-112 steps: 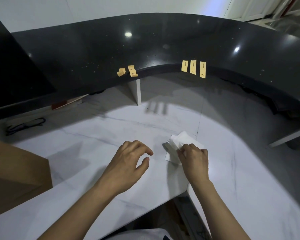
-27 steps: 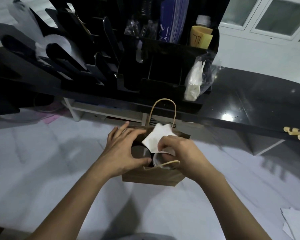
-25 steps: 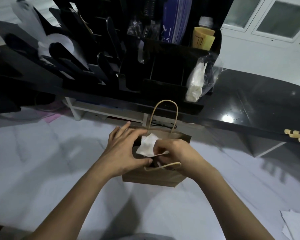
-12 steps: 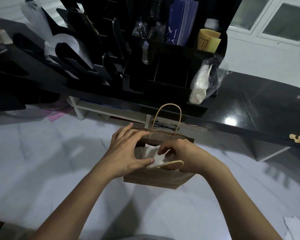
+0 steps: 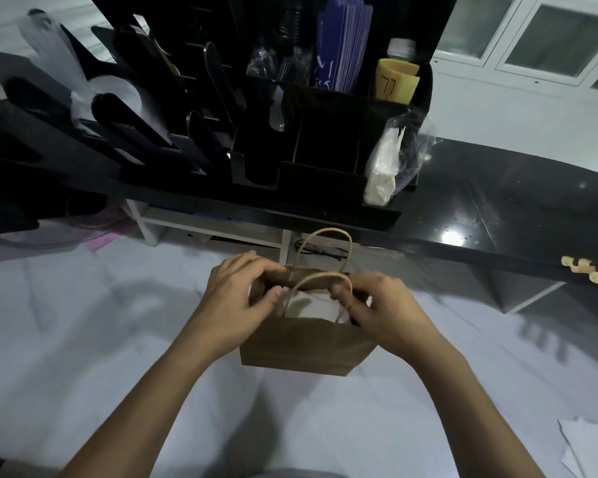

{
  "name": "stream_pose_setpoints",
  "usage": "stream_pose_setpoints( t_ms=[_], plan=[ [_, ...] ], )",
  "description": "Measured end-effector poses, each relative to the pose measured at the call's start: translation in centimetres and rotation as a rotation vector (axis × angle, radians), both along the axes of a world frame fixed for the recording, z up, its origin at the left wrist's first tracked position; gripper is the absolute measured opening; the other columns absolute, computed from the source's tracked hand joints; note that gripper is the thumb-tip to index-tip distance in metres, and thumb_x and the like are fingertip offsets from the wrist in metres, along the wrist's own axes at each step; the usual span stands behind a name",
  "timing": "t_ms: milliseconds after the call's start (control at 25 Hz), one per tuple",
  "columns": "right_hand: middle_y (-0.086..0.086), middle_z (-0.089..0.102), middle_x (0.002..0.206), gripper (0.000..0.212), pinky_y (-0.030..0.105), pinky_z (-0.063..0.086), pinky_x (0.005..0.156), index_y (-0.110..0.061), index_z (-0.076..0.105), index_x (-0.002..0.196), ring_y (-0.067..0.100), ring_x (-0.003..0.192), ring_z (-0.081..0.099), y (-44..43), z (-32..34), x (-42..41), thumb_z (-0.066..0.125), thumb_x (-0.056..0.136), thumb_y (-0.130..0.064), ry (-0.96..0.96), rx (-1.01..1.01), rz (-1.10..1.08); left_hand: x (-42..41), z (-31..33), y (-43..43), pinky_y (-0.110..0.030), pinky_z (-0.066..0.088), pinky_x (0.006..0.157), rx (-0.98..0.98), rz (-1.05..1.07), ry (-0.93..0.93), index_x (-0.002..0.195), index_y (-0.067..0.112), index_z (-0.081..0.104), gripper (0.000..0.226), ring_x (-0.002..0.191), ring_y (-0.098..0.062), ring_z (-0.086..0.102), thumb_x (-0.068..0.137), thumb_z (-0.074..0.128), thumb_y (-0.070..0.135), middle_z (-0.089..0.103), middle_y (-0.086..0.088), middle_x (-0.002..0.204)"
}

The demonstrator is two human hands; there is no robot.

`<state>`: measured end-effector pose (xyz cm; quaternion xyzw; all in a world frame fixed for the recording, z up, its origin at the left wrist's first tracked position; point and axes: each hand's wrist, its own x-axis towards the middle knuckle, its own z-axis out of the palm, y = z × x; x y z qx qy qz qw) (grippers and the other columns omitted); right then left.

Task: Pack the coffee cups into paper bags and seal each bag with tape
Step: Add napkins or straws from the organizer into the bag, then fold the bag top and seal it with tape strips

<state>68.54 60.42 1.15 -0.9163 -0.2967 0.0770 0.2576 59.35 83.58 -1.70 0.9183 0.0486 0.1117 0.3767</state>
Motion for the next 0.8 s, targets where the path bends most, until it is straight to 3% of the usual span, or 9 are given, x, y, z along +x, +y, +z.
stream_pose_setpoints(
  t_ms=[80,200,320,440,560,720,800],
  plan=[
    [-0.012,0.062,0.090,0.020,0.026,0.047,0.074,-0.025,0.070,0.088,0.007,0.087,0.056,-1.2,-0.3,0.2,0.058,0.100,-0.034,-0.106,0.130,-0.086,-0.2,0.1,0.4,-0.032,0.036,0.099,-0.019,0.055,-0.039,0.115,0.038,0.061,0.022,0.124,-0.006,0.038,0.096,0.060,0.029,0.053,0.022,0.120],
    [-0.017,0.057,0.097,0.015,0.016,0.042,0.074,-0.028,0.063,0.086,-0.003,0.096,0.055,-2.7,-1.3,0.4,0.060,0.099,-0.035,-0.109,0.231,-0.255,-0.3,0.0,1.1,-0.020,0.033,0.087,-0.022,0.133,-0.044,0.110,0.035,0.061,0.016,0.116,-0.003,0.039,0.097,0.058,0.026,0.054,0.018,0.117],
    [-0.015,0.054,0.100,0.022,0.014,0.040,0.071,-0.027,0.061,0.082,-0.002,0.094,0.057,-3.9,-2.3,0.2,0.058,0.099,-0.042,-0.074,0.226,-0.383,-0.3,-0.6,1.6,-0.024,0.036,0.086,-0.029,0.170,0.000,0.093,0.034,0.058,0.009,0.117,-0.010,0.044,0.095,0.060,0.026,0.053,0.016,0.117],
    [-0.014,0.054,0.111,0.034,0.019,0.041,0.077,-0.031,0.068,0.080,0.003,0.102,0.057,-4.5,-3.1,-0.1,0.049,0.099,-0.052,0.003,0.202,-0.369,-0.3,-1.1,1.7,-0.029,0.036,0.094,-0.037,0.116,0.070,0.088,0.034,0.062,0.009,0.129,-0.009,0.039,0.096,0.060,0.033,0.047,0.016,0.137],
    [-0.020,0.048,0.130,0.040,0.020,0.041,0.084,-0.037,0.077,0.091,-0.004,0.118,0.049,-4.4,-3.6,-0.4,0.044,0.099,-0.059,0.095,0.202,-0.265,-0.3,-1.2,1.5,-0.031,0.030,0.102,-0.055,0.005,0.122,0.092,0.035,0.065,0.015,0.137,-0.004,0.031,0.098,0.053,0.041,0.035,0.024,0.152],
    [-0.025,0.041,0.146,0.041,0.027,0.040,0.099,-0.040,0.075,0.098,-0.003,0.132,0.039,-4.2,-3.6,-0.6,0.045,0.092,-0.067,0.136,0.188,-0.196,-0.3,-1.5,1.6,-0.030,0.029,0.102,-0.095,-0.053,0.169,0.101,0.040,0.064,0.010,0.135,0.000,0.029,0.096,0.058,0.034,0.034,0.031,0.147],
    [-0.029,0.042,0.145,0.040,0.034,0.044,0.101,-0.044,0.072,0.098,0.004,0.135,0.039,-4.4,-3.7,-0.6,0.047,0.088,-0.074,0.151,0.153,-0.160,-0.5,-1.7,1.8,-0.028,0.030,0.100,-0.086,-0.085,0.195,0.107,0.042,0.062,0.022,0.131,0.002,0.031,0.087,0.062,0.034,0.032,0.035,0.139]
  ],
)
